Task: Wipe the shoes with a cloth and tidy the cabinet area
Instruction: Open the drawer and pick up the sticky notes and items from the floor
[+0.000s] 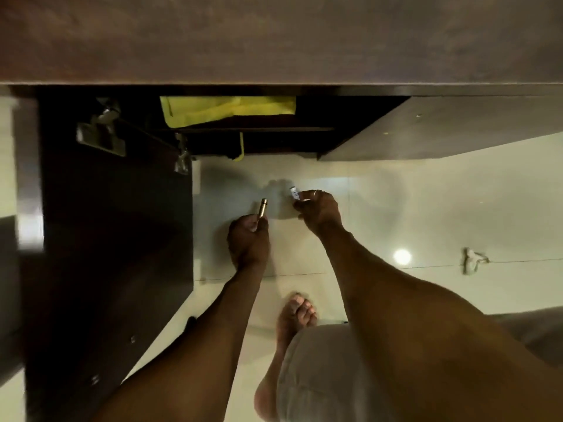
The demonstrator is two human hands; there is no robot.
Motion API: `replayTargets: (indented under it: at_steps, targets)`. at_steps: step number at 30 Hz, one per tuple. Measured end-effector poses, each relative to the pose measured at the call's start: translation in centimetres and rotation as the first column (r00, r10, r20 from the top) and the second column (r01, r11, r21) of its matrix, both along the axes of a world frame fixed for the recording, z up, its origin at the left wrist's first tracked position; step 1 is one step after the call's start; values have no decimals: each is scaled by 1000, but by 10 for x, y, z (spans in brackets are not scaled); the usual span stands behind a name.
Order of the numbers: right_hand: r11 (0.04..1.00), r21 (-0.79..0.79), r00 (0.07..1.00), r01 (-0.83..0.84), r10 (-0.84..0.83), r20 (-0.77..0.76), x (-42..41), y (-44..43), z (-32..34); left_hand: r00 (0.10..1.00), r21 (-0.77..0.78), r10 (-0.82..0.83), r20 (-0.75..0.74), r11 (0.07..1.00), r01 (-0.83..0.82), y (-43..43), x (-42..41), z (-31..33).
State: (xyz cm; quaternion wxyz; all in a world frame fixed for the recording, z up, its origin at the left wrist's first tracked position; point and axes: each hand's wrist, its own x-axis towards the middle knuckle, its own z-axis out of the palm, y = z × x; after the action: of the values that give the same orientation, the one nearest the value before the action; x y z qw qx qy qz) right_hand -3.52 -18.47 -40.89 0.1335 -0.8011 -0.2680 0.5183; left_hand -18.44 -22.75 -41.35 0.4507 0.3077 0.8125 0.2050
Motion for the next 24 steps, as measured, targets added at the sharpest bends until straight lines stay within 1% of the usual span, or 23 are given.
replayTargets:
  at_steps: [3, 5, 6, 7, 8, 10, 11, 14, 15, 17, 18, 20, 22, 23, 24]
  targets:
    - [998, 46, 987, 52, -44, -158, -27, 11, 10, 996, 48, 89, -2, 995, -88, 20, -13, 12]
    - [988, 48, 961, 146, -130, -246, -37, 20, 18, 990, 75, 143, -15, 987, -141, 34, -18, 16]
    - [975, 35, 935, 221, -201, -291, -40, 24, 20, 989, 83, 147, -3, 986, -146, 40, -19, 18]
    - [948, 9, 892, 317, -295, -343, -41, 29, 22, 992, 95, 129, 13, 987, -130, 45, -18, 19]
    - [903, -31, 825, 428, -404, -394, -41, 33, 24, 995, 105, 97, 35, 989, -100, 50, -16, 20]
    - [785, -114, 672, 609, -587, -452, -40, 40, 24, 996, 105, 36, 83, 993, -45, 58, -5, 24]
    - [751, -121, 637, 650, -625, -451, -37, 43, 22, 993, 106, 24, 114, 994, -36, 61, 3, 25]
    - [733, -54, 660, 678, -639, -395, -27, 49, 15, 981, 88, 6, 194, 996, -23, 75, 29, 32]
    - [719, -51, 653, 693, -655, -381, -24, 51, 13, 980, 76, -16, 201, 997, 0, 81, 36, 31]
    - [672, -76, 608, 736, -707, -362, -18, 52, 6, 975, 25, -36, 218, 999, 31, 95, 47, 29]
    - [653, -81, 590, 753, -724, -358, -15, 52, 4, 968, -5, -23, 250, 1000, 26, 102, 51, 29]
    - [622, -63, 562, 780, -742, -365, -10, 55, -3, 960, -48, -9, 278, 999, 24, 114, 59, 23]
    - [606, -48, 546, 794, -746, -381, -7, 58, -7, 961, -88, -39, 275, 994, 65, 122, 61, 27]
    - [603, -54, 544, 796, -751, -374, -7, 59, -9, 948, -111, -27, 318, 992, 65, 124, 61, 25]
    - [597, -64, 539, 800, -761, -362, -6, 59, -10, 919, -159, 0, 394, 985, 68, 127, 65, 21]
